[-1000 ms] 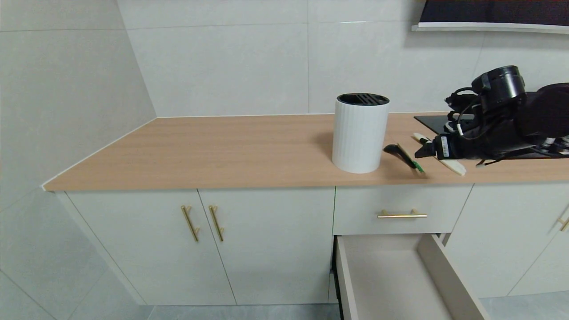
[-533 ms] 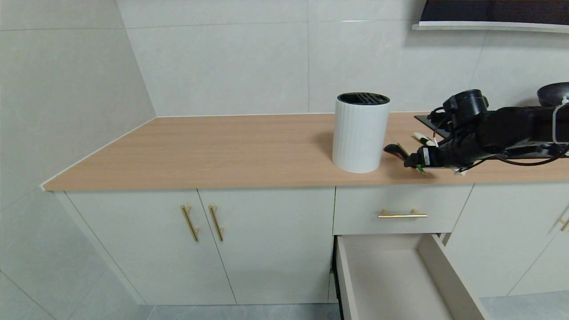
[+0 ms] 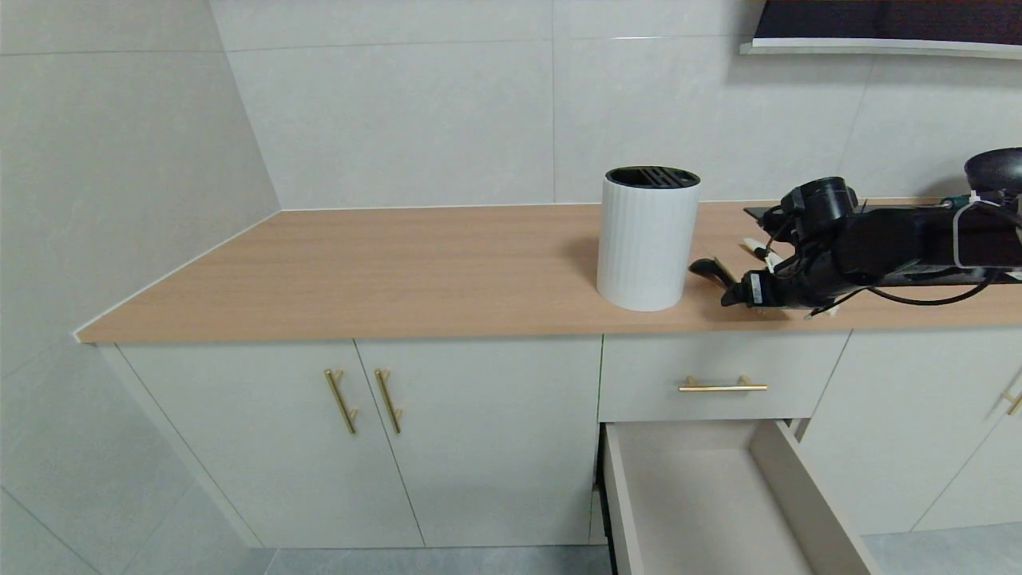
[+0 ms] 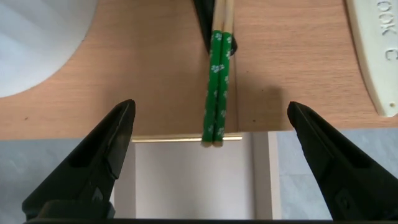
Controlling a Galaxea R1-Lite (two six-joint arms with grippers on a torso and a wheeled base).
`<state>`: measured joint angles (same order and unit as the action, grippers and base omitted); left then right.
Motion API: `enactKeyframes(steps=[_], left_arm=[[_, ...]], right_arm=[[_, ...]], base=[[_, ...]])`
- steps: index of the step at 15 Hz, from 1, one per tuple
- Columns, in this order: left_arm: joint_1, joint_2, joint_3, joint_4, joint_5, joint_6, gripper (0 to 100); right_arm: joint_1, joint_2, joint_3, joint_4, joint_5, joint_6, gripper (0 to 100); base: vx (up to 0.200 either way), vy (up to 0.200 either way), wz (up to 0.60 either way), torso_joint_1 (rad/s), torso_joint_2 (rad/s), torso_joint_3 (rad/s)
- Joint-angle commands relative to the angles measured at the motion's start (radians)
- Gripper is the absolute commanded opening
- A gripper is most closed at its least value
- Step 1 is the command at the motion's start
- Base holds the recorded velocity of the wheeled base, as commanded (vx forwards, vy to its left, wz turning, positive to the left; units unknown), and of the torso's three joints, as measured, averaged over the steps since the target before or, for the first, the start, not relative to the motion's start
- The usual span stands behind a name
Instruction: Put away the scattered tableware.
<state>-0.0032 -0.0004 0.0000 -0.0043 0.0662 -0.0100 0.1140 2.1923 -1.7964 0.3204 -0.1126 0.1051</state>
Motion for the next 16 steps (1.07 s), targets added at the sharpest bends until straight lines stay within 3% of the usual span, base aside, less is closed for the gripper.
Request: enactKeyframes(steps=[1,3,4,12,16], left_arm=[[0.000,0.000,0.000,0.000,0.000,-0.001,100],[0.000,0.000,0.000,0.000,0.000,-0.001,100],[0.000,0.000,0.000,0.000,0.000,-0.001,100],[0.000,0.000,0.000,0.000,0.000,-0.001,100],[0.000,0.000,0.000,0.000,0.000,-0.001,100]], right_arm=[[-0.001,0.012,-0.006,0.000,-0.001,0.004,100],[-0.001,0.015,-0.008,0.000,-0.001,0.007,100],[-0.001,0.020,-0.012,0.000,-0.001,0.007,0],[-0.001,-0.045,0.003,0.006,-0.009,0.028,0],[-0.001,-0.318,0.229,0.005,0.014,0.087,0]], base=[[0.000,0.000,0.00,0.000,0.00,0.000],[0.000,0.000,0.00,0.000,0.00,0.000],[0.000,0.000,0.00,0.000,0.00,0.000],[0.000,0.000,0.00,0.000,0.00,0.000],[0.000,0.000,0.00,0.000,0.00,0.000]])
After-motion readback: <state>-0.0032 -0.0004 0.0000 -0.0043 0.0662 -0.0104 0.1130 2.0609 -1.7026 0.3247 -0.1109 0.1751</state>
